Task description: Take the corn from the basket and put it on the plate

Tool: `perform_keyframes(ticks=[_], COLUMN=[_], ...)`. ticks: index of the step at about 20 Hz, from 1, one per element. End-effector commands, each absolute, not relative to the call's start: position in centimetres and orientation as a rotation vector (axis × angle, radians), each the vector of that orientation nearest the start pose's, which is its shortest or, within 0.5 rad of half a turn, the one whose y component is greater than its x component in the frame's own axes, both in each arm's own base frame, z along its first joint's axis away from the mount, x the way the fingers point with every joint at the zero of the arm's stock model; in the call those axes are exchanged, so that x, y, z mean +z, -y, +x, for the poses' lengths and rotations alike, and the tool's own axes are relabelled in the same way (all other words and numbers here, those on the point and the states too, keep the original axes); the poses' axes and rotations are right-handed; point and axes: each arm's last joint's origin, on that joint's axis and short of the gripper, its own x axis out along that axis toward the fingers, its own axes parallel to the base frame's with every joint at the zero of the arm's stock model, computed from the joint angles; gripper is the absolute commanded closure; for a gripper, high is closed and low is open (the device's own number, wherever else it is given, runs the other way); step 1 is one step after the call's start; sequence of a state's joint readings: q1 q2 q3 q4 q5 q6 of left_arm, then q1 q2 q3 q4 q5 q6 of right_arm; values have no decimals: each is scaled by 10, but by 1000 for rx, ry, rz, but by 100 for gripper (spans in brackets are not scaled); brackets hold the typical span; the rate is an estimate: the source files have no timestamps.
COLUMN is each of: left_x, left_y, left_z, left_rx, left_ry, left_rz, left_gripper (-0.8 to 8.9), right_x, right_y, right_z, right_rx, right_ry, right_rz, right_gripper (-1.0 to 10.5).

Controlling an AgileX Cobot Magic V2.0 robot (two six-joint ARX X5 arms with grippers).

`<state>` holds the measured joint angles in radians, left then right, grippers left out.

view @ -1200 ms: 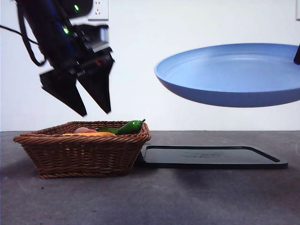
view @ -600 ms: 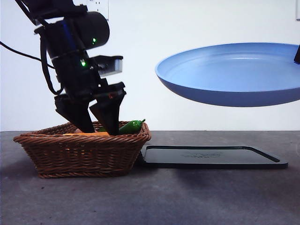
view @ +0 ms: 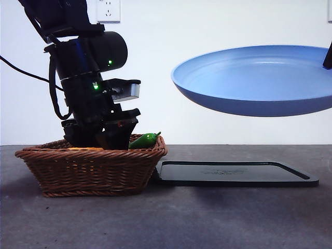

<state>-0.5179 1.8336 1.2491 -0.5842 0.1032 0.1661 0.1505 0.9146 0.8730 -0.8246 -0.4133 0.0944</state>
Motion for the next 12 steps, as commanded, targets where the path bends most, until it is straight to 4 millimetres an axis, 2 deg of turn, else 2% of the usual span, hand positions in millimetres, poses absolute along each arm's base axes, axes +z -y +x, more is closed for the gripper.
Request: perform_keyframes(ticks=[1,4,6,9,12], left_x=[183,193,212,257,300], left_y=[191,192,194,198,202], left_z=[317,320,325,330,322], left_rx=[-661,-659,-659,-694,-883], left_ry=[-1113,-1111,-1106,-1063,-975], left_rz=[391,390,388,358,185], left_gripper=[606,649,649,649,649], right_x=[298,298,298,292,271], right_y=[-37,-37,-38,-39,-44], right_z=[166,166,167,177,206], right_rx=[493,493,492,472,445], right_ry=[-862,-860,-861,-895,-993], right_rz=[207,207,207,231,287], right_gripper=[945,945,945,945,945])
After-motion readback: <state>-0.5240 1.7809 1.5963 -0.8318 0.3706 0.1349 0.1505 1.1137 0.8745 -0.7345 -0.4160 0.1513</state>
